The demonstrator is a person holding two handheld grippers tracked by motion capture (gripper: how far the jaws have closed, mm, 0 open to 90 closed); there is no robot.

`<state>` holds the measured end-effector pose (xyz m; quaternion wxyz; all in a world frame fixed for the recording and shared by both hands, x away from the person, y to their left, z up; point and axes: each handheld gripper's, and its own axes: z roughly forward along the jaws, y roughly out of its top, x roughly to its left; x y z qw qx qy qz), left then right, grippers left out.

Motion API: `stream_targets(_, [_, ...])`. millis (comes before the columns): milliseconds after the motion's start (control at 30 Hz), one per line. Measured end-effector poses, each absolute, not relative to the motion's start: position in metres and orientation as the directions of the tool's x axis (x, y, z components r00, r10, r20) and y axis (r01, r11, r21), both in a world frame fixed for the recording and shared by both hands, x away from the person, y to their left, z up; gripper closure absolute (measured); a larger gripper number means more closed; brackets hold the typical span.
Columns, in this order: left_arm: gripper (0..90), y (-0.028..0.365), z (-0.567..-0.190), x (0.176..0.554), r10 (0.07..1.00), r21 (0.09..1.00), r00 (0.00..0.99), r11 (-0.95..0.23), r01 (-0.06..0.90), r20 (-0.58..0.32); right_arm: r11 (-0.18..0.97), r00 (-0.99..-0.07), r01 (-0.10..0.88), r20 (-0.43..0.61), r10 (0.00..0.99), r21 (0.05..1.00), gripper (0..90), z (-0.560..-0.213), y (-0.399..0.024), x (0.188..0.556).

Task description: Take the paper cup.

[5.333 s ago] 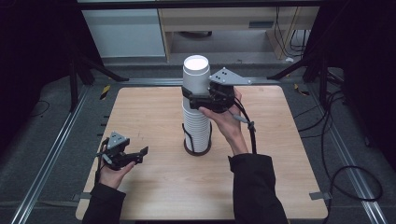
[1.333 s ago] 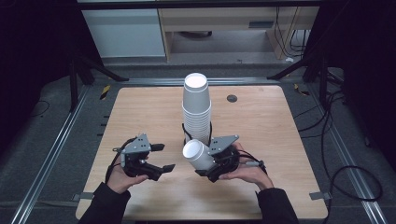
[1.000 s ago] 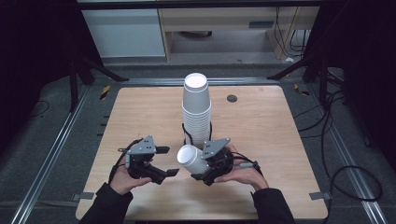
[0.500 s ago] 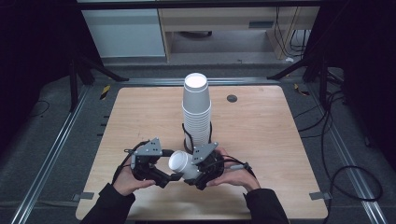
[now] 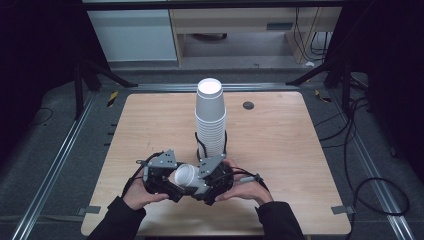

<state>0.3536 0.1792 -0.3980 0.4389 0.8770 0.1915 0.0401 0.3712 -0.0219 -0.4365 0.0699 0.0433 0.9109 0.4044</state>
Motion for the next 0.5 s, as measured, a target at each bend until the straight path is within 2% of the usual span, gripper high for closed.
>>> stream_targets(500, [14.2,0.1764,-0.4013,0.3547,0.384,0.768,0.919,-0.559,0.312,-0.094,0.661,-0.987,0.017,-0.093,0.131,0.750,13.1,-0.4342,-0.0165,0.3701])
